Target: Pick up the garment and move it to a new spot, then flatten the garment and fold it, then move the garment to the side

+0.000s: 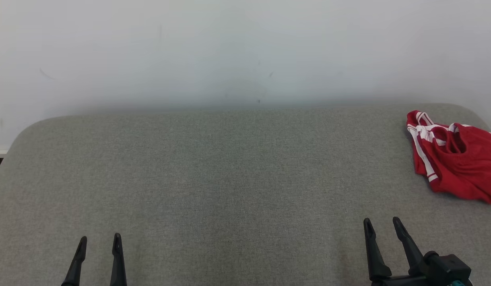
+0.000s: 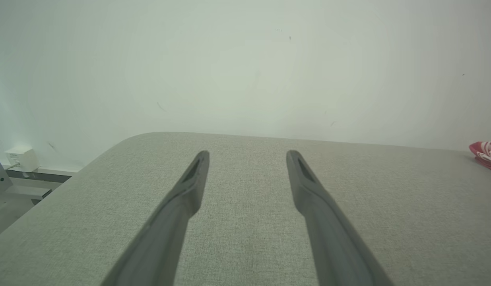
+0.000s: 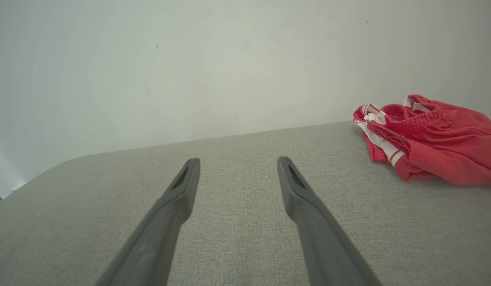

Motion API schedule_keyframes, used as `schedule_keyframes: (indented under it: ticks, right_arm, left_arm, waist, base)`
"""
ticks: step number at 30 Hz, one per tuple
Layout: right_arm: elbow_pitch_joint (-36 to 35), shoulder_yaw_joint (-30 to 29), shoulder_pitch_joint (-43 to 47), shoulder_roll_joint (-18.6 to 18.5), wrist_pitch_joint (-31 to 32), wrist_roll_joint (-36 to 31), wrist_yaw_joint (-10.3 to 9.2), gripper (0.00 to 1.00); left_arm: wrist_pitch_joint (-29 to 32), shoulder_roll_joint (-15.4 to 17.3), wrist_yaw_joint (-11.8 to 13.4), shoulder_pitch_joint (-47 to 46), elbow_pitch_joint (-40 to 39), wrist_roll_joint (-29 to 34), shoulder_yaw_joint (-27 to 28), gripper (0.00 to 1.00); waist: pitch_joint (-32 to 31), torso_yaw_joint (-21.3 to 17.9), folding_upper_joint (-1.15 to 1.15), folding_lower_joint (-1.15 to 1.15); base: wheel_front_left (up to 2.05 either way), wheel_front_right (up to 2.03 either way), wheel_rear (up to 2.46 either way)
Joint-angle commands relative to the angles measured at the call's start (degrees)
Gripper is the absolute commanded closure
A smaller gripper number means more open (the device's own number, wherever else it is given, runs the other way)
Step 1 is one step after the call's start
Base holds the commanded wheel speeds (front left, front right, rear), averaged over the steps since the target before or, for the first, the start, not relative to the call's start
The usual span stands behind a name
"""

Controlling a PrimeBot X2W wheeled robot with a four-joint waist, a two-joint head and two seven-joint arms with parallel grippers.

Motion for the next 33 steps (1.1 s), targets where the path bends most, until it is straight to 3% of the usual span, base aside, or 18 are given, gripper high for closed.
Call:
schedule_keyframes:
  ticks: [1,7,8,12,33]
  right_arm:
    - [0.1,0.1,-0.7,0.1,-0.3,0.2,-0.17,0.0]
    - [0.6,0.5,-0.5,0.2,-0.5,0.3,-0.17,0.0]
    - [0.8,0.5,-0.5,0.0,-0.3,0.2,0.0,1.0]
    - [2.9,0.6,0.8,0.1,0.0,0.4,0.0,1.0]
    - [3.2,-1.6,-1.8,-0.2,4.6,22.0,-0.02,1.0]
  left_arm:
    - [-0.2,-0.1,0.1,0.3,0.1,0.2,0.2,0.0]
    - [-0.2,-0.2,0.1,0.3,-0.1,0.8,0.8,0.0]
    - [0.0,0.0,0.0,0.0,0.2,0.2,0.6,1.0]
    - [0.3,-0.2,-0.1,0.7,2.5,-0.1,0.5,1.0]
    - [6.0,-0.3,0.0,-2.4,3.9,-22.6,0.9,1.0]
  waist:
    - [0.0,0.0,0.0,0.0]
    - [0.1,-0.3,0.0,0.0]
    - [0.1,-0.3,0.0,0.0]
    - [0.1,-0.3,0.0,0.0]
    - [0.3,-0.2,0.0,0.0]
  base:
    - [0.0,0.0,0.0]
    - [0.0,0.0,0.0]
    - [0.0,0.0,0.0]
    - [0.0,0.0,0.0]
    - [0.0,0.0,0.0]
